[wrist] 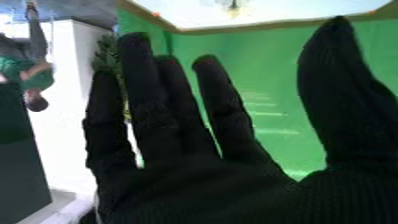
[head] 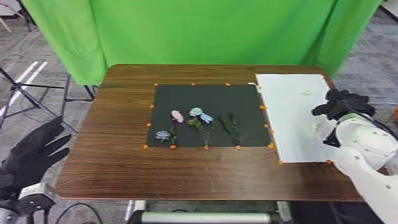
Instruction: Arrange flowers
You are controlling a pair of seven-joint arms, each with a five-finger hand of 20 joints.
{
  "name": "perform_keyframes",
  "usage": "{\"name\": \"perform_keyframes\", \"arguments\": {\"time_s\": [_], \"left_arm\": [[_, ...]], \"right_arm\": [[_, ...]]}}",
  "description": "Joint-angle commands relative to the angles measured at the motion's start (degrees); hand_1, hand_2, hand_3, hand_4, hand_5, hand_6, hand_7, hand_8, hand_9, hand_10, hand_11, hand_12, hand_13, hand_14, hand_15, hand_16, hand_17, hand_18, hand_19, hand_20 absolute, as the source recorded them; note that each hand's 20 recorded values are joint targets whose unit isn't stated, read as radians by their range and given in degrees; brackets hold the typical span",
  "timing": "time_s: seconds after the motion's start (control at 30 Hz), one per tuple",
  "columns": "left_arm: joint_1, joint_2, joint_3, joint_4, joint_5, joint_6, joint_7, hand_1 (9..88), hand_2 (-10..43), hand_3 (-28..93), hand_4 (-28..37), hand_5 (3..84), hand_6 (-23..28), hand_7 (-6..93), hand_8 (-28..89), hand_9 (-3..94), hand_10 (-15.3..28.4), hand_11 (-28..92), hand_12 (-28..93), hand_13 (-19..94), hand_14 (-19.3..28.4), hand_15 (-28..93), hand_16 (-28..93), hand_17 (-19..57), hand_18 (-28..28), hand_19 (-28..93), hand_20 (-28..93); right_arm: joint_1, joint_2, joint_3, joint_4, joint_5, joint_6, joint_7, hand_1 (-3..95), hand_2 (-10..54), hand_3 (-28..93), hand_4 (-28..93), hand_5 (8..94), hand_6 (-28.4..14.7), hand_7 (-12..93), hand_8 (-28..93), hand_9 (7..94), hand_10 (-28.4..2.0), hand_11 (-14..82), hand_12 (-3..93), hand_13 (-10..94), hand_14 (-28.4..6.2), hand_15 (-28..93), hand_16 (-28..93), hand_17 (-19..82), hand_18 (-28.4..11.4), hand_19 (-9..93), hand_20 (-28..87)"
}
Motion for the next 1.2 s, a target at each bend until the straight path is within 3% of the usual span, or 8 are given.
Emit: {"name": "perform_keyframes", "arguments": {"time_s": [0.03,0.27,0.4,0.47,0.57,0.73,1.03,1.2], "left_arm": [[0.13,-0.38,-0.15,-0.04,0.36,-0.42,-0.52,24.7,0.7,70,-26.5,22.1,0.6,18.4,-10,17.7,9.0,11,19,14,11.9,18,6,-12.8,17.8,35,10],[0.16,-0.34,-0.12,-0.09,0.31,-0.54,-0.76,24.7,0.7,70,-26.7,22.1,0.6,18.3,-10,17.7,9.0,11,19,14,11.9,18,6,-12.8,17.8,35,9],[0.24,-0.38,-0.16,-0.13,0.33,-0.35,-0.77,24.7,0.7,70,-26.7,22.1,0.6,18.4,-10,17.7,9.0,11,19,14,11.9,18,6,-12.8,17.8,35,9],[0.32,-0.36,-0.19,-0.14,0.27,-0.37,-0.81,24.7,0.8,70,-26.7,22.1,0.6,18.4,-10,17.7,9.0,11,19,14,11.9,18,6,-12.8,17.8,35,10],[0.32,-0.42,-0.26,-0.12,0.24,-0.49,-0.82,24.7,0.8,70,-26.7,22.1,0.6,18.4,-10,17.7,9.0,11,19,13,12.0,18,6,-12.8,17.8,35,10],[0.08,-0.28,-0.10,-0.04,0.31,-0.45,-0.85,24.8,0.8,70,-26.7,22.1,0.6,18.4,-10,17.7,9.0,11,19,14,11.9,19,6,-12.8,17.8,35,10],[0.45,-0.17,-0.18,-0.14,0.25,-0.29,-0.95,24.7,0.8,70,-26.6,22.1,0.6,18.3,-10,17.7,9.0,11,19,14,11.9,18,6,-12.8,17.8,35,9],[-0.02,0.30,0.01,0.07,0.21,-0.68,-1.48,24.8,0.8,70,-26.6,22.1,0.6,18.4,-10,17.7,9.0,11,19,14,11.9,18,6,-12.8,17.8,35,10]], "right_arm": [[-4.12,-1.40,2.81,-1.37,5.98,-3.64,-1.24,18.8,-7.5,84,-24,32.1,-6.4,25,-10,34.0,-16.8,20.6,26.7,37,-15.3,24,21,9,-21.0,57,38],[-4.97,-2.74,2.56,-0.51,5.12,-3.67,-1.44,21.9,-7.8,85,-24,31.7,-6.4,25,-10,34.8,-16.2,21.3,26.1,42,-13.8,26,22,12,-20.0,58,37],[-4.90,-2.99,1.16,0.00,2.84,0.09,-0.61,29.1,-7.3,90,-23,35.4,-6.2,32,-13,40.2,-15.5,33.9,25.6,54,-9.4,42,17,19,-18.7,68,37],[-4.91,-2.92,0.68,-0.05,1.51,1.12,-0.76,37.8,-8.9,89,-23,42.3,-4.4,44,-17,48.1,-13.1,41.4,32.1,64,-3.4,44,27,26,-18.2,75,40],[-4.94,-2.85,0.36,0.31,0.69,2.85,-2.27,46.0,-9.4,87,-24,48.5,-2.1,55,1,59.8,-9.7,38.5,45.0,73,0.9,46,35,32,-18.0,81,42],[-5.14,-3.09,0.47,0.27,1.15,5.22,-3.52,52.0,-9.5,84,-25,64.4,0.4,55,5,77.1,-7.8,33.0,52.2,84,0.2,49,36,39,-18.3,86,45],[2.31,-4.80,-7.22,-1.78,1.18,14.76,-9.86,52.4,-9.5,84,-24,69.1,-0.1,53,2,81.7,-7.6,28.7,53.7,86,-0.4,49,36,41,-18.7,86,45],[10.53,-7.79,-15.64,-1.54,0.42,15.16,-14.12,52.3,-9.5,84,-24,69.6,-0.2,53,2,82.0,-7.6,28.2,54.1,86,-0.4,49,37,41,-18.8,86,45]]}}
